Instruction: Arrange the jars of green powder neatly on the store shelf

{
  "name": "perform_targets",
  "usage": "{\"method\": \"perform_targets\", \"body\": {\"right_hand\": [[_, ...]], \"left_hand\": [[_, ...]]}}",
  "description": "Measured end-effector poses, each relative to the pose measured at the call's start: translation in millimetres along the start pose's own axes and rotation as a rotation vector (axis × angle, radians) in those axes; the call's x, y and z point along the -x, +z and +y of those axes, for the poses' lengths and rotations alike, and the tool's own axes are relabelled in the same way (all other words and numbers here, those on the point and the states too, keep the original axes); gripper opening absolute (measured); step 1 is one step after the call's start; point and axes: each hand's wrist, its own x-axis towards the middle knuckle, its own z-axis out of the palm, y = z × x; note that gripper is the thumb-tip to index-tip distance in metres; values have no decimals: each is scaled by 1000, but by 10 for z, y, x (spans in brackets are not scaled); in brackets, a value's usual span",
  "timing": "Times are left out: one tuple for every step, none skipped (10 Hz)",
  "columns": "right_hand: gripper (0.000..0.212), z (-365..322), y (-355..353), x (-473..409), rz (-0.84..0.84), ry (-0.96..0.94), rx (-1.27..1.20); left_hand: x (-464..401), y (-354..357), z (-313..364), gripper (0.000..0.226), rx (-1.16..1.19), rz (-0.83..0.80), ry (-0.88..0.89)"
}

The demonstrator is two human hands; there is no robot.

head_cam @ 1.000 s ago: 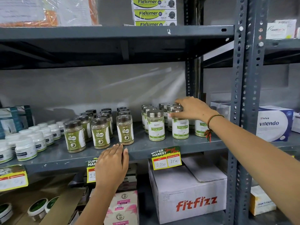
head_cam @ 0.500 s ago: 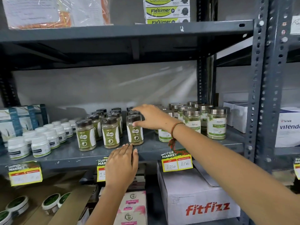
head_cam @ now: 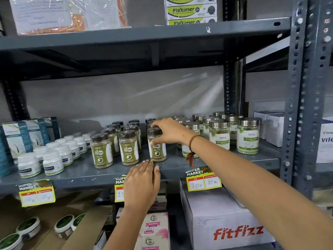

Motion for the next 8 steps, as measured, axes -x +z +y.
{"method": "perform_targets", "body": {"right_hand": [[79,-43,-46,15,27,4,4],[79,-70,-86,65,51,9,17],[80,-24,-109,119,61,20,30],[81,-52,-150,172,71,32,55],[84,-56,-130,190,72,28,71],[80,-45,-130,214,114,24,61],[75,-15,-143,263,176,12,40],[70,44,-133,302,242,38,25]], "left_hand": [[14,-56,-26,42,4,21,-2],[0,-85,-23,42,17,26,5],[-19,-72,41,43,26,33,10],[-20,-89,74,43,35,30,16],[-29,-78,56,43,31,17,14],[-27,-61,46,43,30,4,9],[-22,-9,-19,47,45,3,25],[-6,15,-79,51,45,-37,20]]}}
